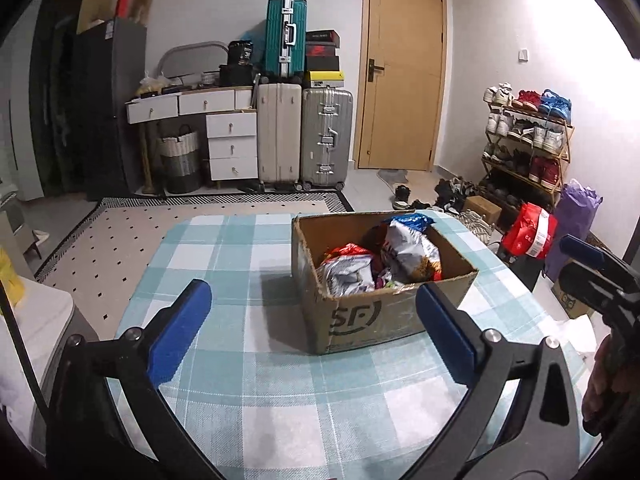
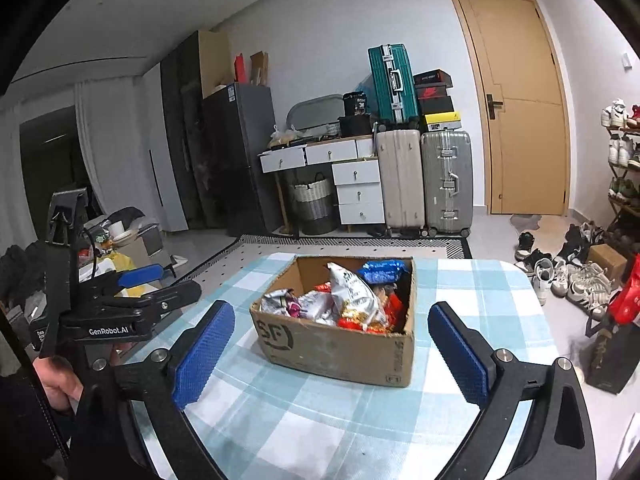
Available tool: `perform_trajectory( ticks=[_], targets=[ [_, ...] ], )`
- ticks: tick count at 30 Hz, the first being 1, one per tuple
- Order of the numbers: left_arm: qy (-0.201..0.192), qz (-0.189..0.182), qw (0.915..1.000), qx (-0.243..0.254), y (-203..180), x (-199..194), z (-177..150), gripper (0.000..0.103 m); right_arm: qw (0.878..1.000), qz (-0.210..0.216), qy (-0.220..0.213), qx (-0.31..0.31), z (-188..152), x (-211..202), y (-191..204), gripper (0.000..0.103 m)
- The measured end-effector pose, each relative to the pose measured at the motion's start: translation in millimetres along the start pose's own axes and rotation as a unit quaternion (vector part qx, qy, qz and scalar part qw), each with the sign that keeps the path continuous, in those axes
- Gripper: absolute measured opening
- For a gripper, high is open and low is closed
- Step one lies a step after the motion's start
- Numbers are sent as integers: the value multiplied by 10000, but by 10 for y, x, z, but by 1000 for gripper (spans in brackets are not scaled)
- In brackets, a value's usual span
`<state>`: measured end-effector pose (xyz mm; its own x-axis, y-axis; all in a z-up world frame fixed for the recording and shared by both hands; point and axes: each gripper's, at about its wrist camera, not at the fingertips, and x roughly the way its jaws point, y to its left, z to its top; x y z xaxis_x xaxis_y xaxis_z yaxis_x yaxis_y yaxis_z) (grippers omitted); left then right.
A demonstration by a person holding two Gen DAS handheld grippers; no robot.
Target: Organize snacks
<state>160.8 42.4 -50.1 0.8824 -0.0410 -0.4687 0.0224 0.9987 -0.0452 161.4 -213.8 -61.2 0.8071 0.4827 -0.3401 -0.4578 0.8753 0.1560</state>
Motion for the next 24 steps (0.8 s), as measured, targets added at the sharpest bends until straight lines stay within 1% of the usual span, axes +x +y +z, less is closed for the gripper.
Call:
perform_trajectory(
  ticks=[8, 15, 19, 21, 24],
  targets=[
    [-240, 289, 9993, 44, 79, 77, -423, 102, 9994, -220, -251, -60, -292, -63, -32, 99],
    [-469, 541, 9974, 82, 161, 198, -684, 102, 9984, -444, -334, -94, -585, -18, -116, 99],
    [-597, 521, 9968, -74, 214, 207, -781, 102, 9979, -534, -348, -94, -739, 9, -181, 99],
    [-670, 622, 9958, -19, 208, 229, -836, 102, 9971, -631, -390, -150, -805, 16, -201, 99],
    [-700, 543, 9961, 41, 199, 247, -912, 102, 9964, -720, -378, -246, -894, 45, -212, 99]
  ],
)
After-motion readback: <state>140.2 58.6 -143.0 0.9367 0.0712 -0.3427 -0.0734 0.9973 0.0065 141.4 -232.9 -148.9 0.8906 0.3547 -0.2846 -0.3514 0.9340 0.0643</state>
